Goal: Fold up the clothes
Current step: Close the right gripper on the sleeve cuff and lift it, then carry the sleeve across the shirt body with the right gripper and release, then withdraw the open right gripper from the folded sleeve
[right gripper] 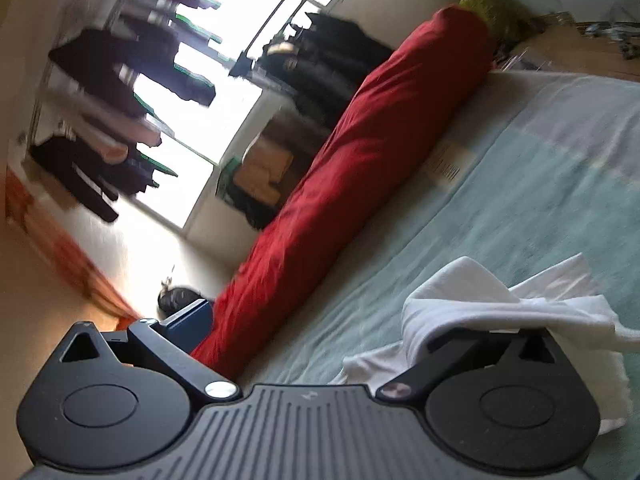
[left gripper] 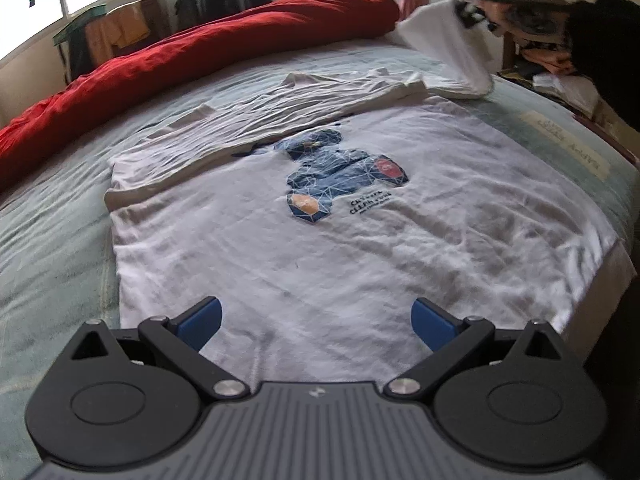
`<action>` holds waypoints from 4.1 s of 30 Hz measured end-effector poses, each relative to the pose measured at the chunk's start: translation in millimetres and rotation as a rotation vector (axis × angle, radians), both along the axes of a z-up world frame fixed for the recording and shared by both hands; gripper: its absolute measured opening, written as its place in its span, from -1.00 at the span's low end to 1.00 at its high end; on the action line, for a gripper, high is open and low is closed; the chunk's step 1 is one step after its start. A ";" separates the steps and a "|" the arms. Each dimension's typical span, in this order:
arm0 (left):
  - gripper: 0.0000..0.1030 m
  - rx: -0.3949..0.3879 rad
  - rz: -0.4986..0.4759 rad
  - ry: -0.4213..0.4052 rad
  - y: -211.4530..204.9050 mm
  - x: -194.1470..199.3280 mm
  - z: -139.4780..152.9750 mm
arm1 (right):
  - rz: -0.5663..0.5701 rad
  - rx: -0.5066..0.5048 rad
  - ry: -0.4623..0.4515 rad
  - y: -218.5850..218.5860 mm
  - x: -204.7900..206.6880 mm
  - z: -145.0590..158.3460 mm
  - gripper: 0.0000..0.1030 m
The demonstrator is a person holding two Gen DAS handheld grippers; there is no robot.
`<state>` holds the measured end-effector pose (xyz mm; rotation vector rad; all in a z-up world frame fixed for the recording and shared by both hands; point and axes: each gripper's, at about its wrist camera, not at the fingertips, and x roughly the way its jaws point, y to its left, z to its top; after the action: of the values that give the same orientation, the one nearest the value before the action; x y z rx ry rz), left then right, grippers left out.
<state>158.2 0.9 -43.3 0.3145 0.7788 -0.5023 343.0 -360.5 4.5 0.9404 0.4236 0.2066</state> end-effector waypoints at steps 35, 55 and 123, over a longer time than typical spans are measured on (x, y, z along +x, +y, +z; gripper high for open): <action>0.95 -0.053 -0.032 -0.006 29.9 6.8 11.4 | 0.408 -0.257 0.042 165.9 85.7 59.5 1.00; 0.95 -0.064 -0.013 0.018 39.1 -2.9 -1.6 | 0.833 -0.952 0.331 329.7 88.9 -21.1 1.00; 0.95 -0.061 -0.046 0.011 6.9 -31.0 88.5 | 0.559 -0.877 0.152 204.4 -58.4 -48.0 1.00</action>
<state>127.2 7.8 45.2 0.2745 0.7665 -0.5706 284.6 -156.1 -43.5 -0.0429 0.8260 0.4121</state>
